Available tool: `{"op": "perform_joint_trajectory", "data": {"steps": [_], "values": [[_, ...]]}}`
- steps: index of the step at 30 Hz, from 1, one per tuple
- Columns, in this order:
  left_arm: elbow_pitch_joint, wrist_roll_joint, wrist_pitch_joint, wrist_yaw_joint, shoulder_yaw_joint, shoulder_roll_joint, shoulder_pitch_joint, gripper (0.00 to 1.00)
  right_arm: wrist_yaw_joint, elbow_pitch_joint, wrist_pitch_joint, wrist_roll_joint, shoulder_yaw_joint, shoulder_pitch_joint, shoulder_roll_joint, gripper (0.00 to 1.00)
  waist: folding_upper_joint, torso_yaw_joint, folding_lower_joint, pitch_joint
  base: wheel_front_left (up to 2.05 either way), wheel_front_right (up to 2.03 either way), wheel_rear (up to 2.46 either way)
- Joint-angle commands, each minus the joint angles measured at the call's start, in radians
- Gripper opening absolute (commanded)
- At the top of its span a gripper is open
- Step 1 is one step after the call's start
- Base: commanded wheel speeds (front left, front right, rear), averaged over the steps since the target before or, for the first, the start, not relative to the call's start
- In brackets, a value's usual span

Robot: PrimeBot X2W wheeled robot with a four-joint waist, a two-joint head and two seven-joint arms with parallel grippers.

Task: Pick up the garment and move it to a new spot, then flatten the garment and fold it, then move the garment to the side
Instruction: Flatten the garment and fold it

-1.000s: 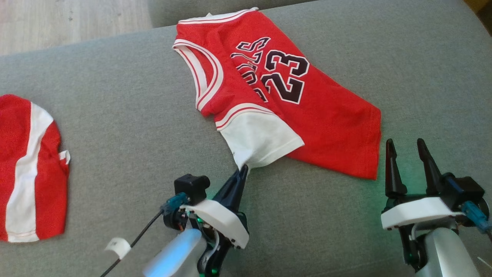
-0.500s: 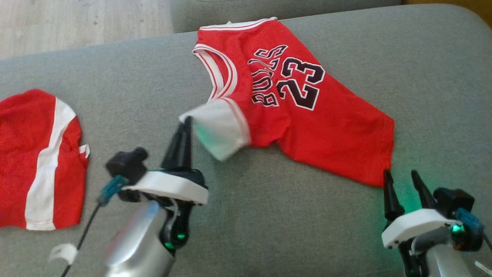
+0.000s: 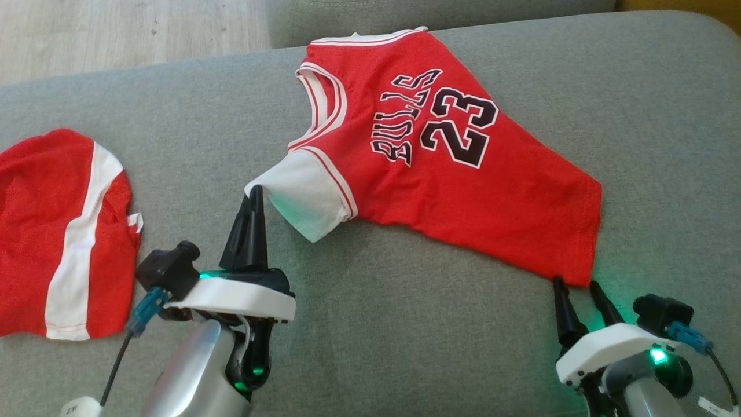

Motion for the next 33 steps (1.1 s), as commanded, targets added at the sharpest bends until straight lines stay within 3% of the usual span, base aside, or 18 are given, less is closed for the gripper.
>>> {"op": "perform_joint_trajectory", "data": {"steps": [1,7,8,9,10,21,27,33], "values": [[-0.034,0.012,-0.009,-0.003,0.040,0.004,-0.018,0.00,0.007,-0.005,0.010,0.010,0.043,-0.027,-0.003,1.00,0.0000,0.002,0.0001,0.001,0.00,0.00,0.00],[-0.031,0.034,-0.009,-0.013,0.067,-0.008,-0.014,0.00,0.007,0.016,0.023,0.031,0.074,-0.042,-0.003,1.00,0.0000,0.006,0.0001,0.004,0.00,0.00,0.00],[-0.030,0.038,-0.009,-0.014,0.072,-0.009,-0.013,0.00,0.007,0.019,0.025,0.034,0.078,-0.044,-0.003,0.64,0.0000,0.007,0.0001,0.004,0.00,0.00,0.00],[-0.030,0.041,-0.009,-0.016,0.077,-0.011,-0.013,0.00,0.007,0.022,0.026,0.036,0.082,-0.046,-0.003,0.19,0.0000,0.007,0.0001,0.005,0.00,0.00,0.00],[-0.030,0.044,-0.009,-0.017,0.082,-0.012,-0.014,0.00,0.007,0.023,0.025,0.037,0.085,-0.047,-0.003,0.00,0.0000,0.008,0.0001,0.006,0.00,0.00,0.00],[-0.033,0.069,-0.009,-0.028,0.147,-0.015,-0.003,0.00,0.007,-0.040,-0.035,-0.010,0.080,-0.075,-0.003,0.00,0.0000,0.003,0.0001,-0.006,0.00,0.00,0.00],[-0.059,0.067,-0.009,-0.034,0.195,-0.008,-0.005,0.00,0.007,-0.177,-0.051,-0.077,0.070,-0.108,-0.003,0.00,0.0000,-0.003,0.0001,-0.029,0.00,0.00,0.00],[-0.091,0.068,-0.009,-0.036,0.231,0.027,-0.039,0.00,0.007,-0.358,-0.017,-0.133,0.032,-0.171,-0.044,0.00,0.0000,-0.003,0.0001,-0.060,0.00,0.00,0.00]]}}
